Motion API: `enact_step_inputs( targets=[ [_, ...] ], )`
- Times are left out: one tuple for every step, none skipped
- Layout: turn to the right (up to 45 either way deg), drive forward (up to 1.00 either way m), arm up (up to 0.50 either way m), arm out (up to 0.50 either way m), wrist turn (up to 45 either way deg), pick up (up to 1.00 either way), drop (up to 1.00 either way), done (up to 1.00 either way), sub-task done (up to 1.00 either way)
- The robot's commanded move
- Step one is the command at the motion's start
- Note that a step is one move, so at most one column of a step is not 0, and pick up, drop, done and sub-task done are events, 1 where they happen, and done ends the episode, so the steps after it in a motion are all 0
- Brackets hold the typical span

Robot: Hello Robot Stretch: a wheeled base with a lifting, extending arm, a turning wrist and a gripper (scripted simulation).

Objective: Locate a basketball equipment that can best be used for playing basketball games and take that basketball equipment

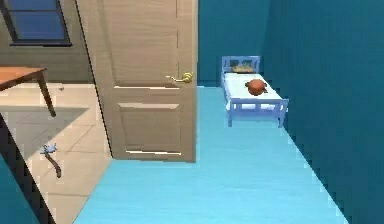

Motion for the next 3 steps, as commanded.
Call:
enact_step_inputs(
  targets=[
    [15.0,0.00,0.00,0.00,0.0,0.00,0.00,0.00,0.00],
    [0.0,1.00,0.00,0.00,0.0,0.00,0.00,0.00,0.00],
    [3.0,0.00,0.00,0.00,0.0,0.00,0.00,0.00,0.00]
  ],
)
